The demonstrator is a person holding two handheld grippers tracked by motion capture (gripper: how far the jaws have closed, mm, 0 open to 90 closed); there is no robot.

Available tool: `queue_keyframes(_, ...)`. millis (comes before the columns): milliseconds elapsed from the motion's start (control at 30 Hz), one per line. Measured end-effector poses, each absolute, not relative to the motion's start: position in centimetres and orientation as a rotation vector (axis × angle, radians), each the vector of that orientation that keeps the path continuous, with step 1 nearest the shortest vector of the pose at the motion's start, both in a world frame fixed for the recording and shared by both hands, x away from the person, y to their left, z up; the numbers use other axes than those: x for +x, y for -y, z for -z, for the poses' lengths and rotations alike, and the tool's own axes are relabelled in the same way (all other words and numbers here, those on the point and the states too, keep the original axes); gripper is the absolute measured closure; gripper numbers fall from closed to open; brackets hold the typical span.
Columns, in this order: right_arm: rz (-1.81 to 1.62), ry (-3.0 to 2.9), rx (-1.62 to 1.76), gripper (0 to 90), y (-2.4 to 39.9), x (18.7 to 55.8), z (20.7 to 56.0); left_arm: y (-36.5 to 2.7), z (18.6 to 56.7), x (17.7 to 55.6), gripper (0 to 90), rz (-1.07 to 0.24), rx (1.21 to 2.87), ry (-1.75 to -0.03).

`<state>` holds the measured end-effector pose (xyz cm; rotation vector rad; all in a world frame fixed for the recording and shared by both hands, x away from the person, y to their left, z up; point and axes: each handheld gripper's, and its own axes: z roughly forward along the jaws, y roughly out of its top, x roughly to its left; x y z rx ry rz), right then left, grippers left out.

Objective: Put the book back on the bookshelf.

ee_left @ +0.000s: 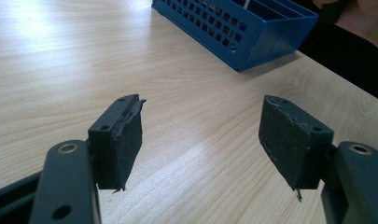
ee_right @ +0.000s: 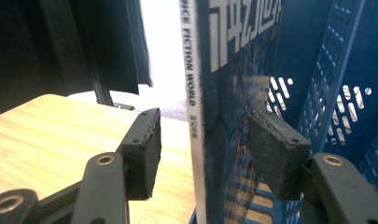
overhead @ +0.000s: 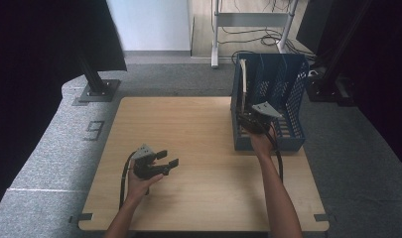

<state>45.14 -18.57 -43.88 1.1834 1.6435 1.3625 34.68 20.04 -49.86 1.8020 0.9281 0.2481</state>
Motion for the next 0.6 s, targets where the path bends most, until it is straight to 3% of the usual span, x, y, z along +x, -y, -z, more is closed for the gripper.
queue_keyframes(600,-1.397,-1.700,1.173,44.8,19.7,41.5,45.3,-19.5,50.3,34.7,30.3,-0.243,1.822,-0.927)
